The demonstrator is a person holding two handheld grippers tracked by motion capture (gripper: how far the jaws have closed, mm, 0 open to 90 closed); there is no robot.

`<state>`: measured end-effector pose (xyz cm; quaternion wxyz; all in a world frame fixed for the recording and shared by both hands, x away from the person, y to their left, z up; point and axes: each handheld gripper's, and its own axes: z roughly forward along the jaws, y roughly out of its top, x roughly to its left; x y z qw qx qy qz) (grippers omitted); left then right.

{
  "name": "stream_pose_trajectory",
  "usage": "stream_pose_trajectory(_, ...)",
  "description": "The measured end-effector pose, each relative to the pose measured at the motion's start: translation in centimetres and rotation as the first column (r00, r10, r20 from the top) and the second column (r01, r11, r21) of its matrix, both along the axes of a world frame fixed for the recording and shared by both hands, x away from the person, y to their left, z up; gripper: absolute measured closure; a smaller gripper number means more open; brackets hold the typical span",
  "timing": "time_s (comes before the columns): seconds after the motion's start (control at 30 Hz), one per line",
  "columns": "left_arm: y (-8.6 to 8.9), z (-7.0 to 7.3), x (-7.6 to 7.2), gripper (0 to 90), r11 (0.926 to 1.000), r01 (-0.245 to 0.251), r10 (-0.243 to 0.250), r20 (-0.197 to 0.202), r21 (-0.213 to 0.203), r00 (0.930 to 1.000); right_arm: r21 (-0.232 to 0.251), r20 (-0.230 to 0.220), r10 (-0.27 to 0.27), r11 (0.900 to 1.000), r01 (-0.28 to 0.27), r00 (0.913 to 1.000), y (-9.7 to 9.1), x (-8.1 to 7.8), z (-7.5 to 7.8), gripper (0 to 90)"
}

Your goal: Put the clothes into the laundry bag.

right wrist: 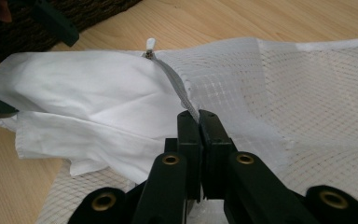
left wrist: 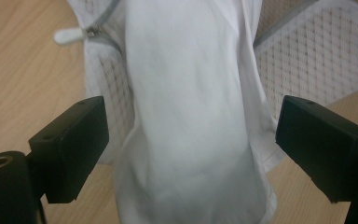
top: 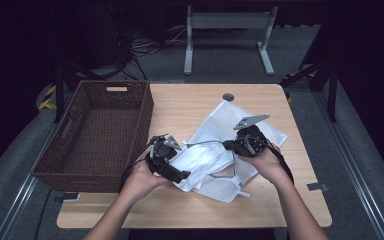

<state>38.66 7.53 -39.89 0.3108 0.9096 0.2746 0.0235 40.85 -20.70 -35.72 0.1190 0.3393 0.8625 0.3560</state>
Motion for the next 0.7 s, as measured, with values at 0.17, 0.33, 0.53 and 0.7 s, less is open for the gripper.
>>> stream_pose_trajectory(0.17, -0.5, -1.3, 0.3, 10.2, 0.9991, 0.006, -0.005, -0.02, 0.041, 0.9998, -0.003, -0.001, 0.002, 1.0, -0.002, 1.0, 0.1, 0.0, 0.0, 88.1)
stream_pose_trajectory(0.33, -1.1, -2.7, 0.5, 14.5, 0.9971, 0.03, -0.025, -0.072, 0.07, 0.9971, -0.006, 0.002, 0.006, 1.0, -0.006, 1.0, 0.1, 0.0, -0.1, 88.1)
stream_pose_trajectory(0.53, -1.2, -3.8, 0.8, 20.2, 0.9956, 0.029, -0.02, -0.097, 0.089, 0.9951, -0.008, 0.001, 0.009, 0.9999, -0.009, 1.0, 0.1, 0.0, -0.1, 88.1)
stream_pose_trajectory(0.7, -1.2, -3.9, 0.8, 27.3, 0.9947, 0.033, -0.023, -0.107, 0.097, 0.994, -0.009, 0.001, 0.008, 0.9999, -0.008, 1.0, 0.0, 0.0, -0.2, 88.1)
